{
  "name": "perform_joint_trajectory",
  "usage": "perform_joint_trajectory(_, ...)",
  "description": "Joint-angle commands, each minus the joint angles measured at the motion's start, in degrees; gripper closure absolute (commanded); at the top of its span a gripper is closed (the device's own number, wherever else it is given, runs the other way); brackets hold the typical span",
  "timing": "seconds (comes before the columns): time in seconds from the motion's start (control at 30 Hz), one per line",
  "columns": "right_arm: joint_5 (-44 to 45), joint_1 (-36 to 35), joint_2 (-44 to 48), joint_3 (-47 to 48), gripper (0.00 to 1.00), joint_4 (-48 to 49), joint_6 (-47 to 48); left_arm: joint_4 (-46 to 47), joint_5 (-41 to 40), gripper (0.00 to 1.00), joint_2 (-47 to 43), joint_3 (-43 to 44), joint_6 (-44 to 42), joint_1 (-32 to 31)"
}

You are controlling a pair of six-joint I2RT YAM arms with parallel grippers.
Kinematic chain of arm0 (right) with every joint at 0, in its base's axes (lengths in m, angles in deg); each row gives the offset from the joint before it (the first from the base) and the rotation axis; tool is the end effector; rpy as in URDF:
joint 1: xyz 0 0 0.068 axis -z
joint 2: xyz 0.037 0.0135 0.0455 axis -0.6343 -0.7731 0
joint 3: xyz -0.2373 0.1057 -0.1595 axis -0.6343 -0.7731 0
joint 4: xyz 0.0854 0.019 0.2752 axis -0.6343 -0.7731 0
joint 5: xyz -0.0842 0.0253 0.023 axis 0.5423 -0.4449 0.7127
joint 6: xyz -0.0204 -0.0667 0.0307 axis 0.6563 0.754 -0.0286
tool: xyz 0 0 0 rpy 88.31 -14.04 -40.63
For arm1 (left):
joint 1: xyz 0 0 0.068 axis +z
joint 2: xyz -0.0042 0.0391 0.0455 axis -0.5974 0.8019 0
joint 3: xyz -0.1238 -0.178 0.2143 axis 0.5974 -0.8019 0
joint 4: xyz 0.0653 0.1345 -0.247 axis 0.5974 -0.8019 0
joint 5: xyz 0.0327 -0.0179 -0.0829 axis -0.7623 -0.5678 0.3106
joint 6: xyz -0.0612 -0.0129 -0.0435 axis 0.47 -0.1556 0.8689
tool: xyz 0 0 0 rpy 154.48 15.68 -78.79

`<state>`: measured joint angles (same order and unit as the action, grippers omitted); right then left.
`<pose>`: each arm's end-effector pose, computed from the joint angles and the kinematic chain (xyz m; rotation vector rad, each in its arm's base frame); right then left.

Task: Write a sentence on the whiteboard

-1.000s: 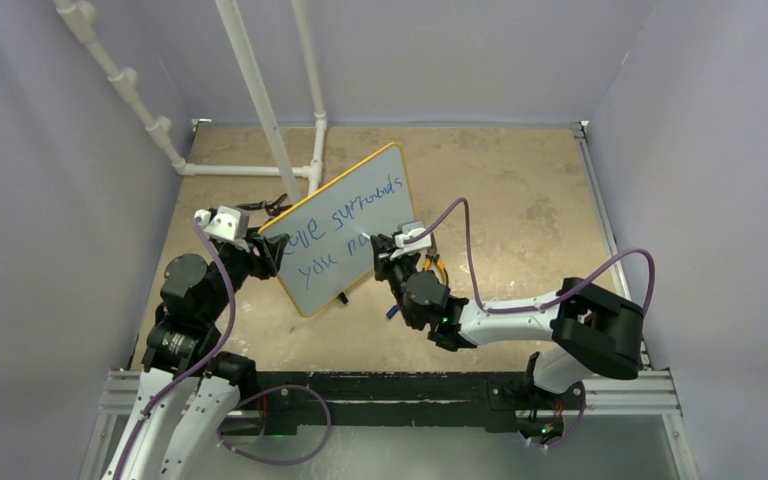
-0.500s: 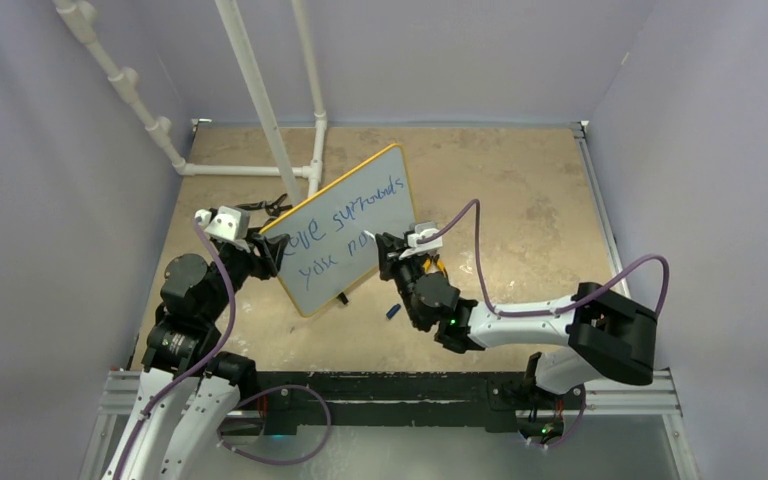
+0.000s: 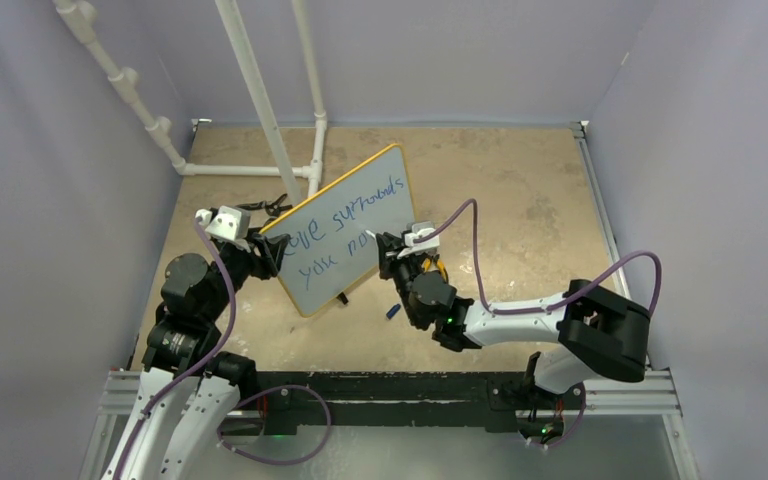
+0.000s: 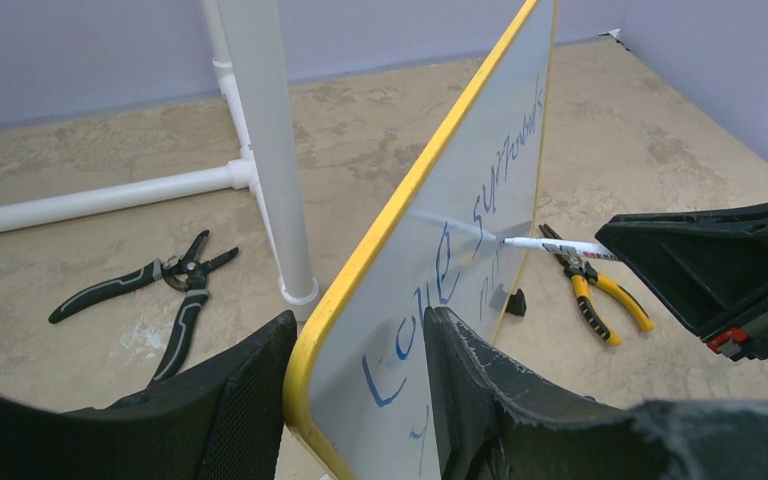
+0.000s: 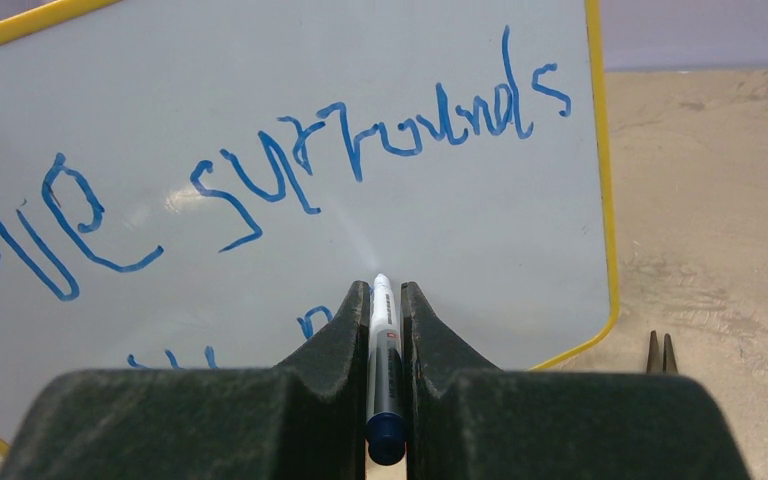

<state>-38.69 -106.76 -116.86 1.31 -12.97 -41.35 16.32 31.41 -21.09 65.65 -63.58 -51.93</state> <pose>0.1723 0.2873 0.2557 -0.0402 1.5086 0.4692 0.1354 -0.0455 0.3458 0.2001 1.6632 -0.4204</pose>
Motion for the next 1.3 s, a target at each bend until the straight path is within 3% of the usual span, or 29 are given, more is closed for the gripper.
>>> perform_joint_trajectory(0.0,0.96,0.46,-0.47,1.34,1.0,3.57,1.29,1.69,0.89,0.51,0.21,0.11,0.32,-0.05)
perform_joint_trajectory(0.63,3.43,0.86,-3.17,0.47,1.0,-2.22,-3.78,1.85,1.09,0.51,0.21,0.06,0.36,-0.05)
perform_joint_trajectory(1.27,2.67,0.95,-3.34,2.54,1.0,-0.3,0.07,1.68,1.04,0.51,0.03,0.11,0.36,-0.05)
